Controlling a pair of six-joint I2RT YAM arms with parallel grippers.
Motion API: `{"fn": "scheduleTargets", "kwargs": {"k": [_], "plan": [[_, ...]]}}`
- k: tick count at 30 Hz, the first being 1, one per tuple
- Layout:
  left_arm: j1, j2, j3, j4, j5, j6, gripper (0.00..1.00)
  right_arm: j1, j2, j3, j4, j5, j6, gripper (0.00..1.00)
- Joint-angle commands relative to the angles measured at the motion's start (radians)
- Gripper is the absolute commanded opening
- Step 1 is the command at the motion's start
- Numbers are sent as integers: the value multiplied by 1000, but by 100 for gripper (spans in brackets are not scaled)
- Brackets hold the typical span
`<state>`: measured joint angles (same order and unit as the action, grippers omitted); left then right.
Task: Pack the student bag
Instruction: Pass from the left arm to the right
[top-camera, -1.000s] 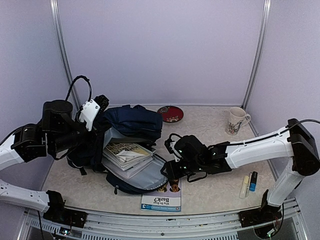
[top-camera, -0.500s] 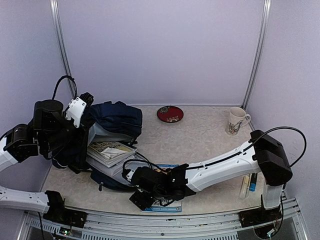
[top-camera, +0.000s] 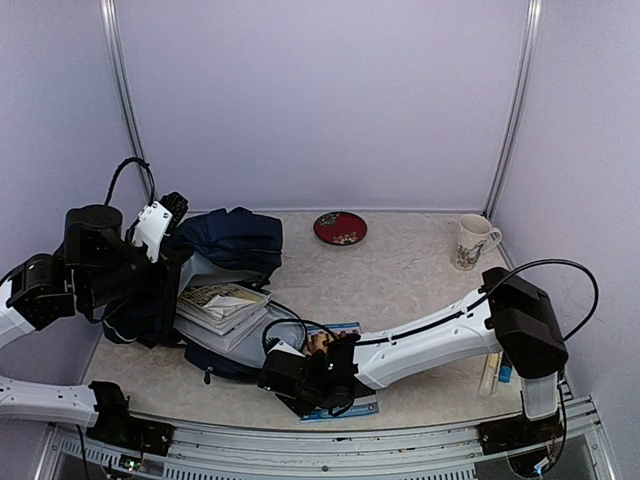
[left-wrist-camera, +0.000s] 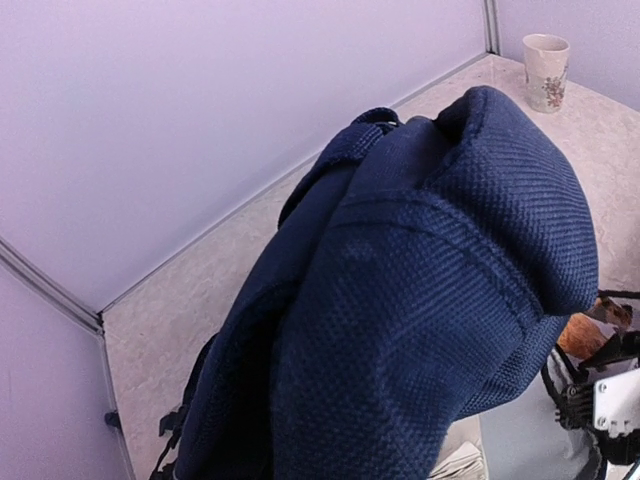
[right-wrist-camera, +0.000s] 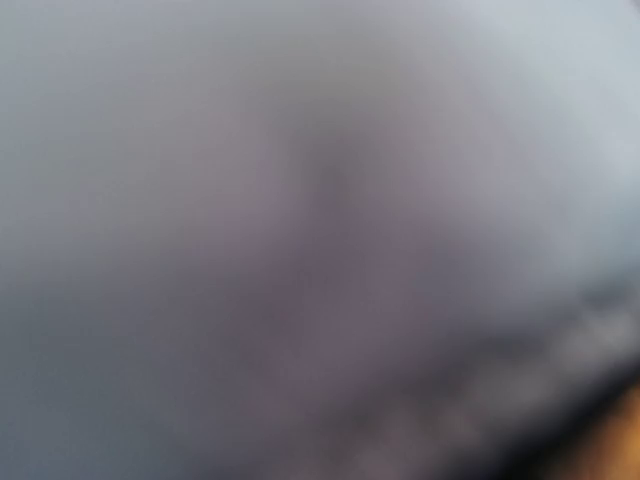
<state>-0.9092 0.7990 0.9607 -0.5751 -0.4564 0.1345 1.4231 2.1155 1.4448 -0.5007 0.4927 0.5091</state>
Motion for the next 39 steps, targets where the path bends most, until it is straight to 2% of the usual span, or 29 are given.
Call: {"fn": "scheduleTargets", "kwargs": {"k": [1,5,10,14,17,20,24,27,32,39], "plan": [[7,-30,2,234,93,-31,0,-43,-69,-179,-218,32,127,78],[-14,-8,-27,255,172,-50,0,-47,-192,-270,-49,-99,0,80],[-69,-6,-58,270,210,-68,0,-68,-401,-354,207,-403,-166,83],[-109,-10,-75,254,259,-78,0,-225,-563,-483,299,-591,-66,83],[-137,-11,-101,254,295,-92,0,-388,-662,-626,276,-617,75,79],[-161,-7,-123,265,313,-111,0,-497,-722,-717,250,-639,163,77],[-174,4,-152,291,339,-133,0,-560,-755,-810,281,-674,220,76],[-177,10,-176,327,349,-144,0,-579,-752,-879,368,-728,259,75],[-180,26,-236,414,409,-185,0,-579,-666,-904,498,-857,281,72],[-190,54,-380,641,509,-296,0,-579,-559,-908,810,-999,379,72]]}}
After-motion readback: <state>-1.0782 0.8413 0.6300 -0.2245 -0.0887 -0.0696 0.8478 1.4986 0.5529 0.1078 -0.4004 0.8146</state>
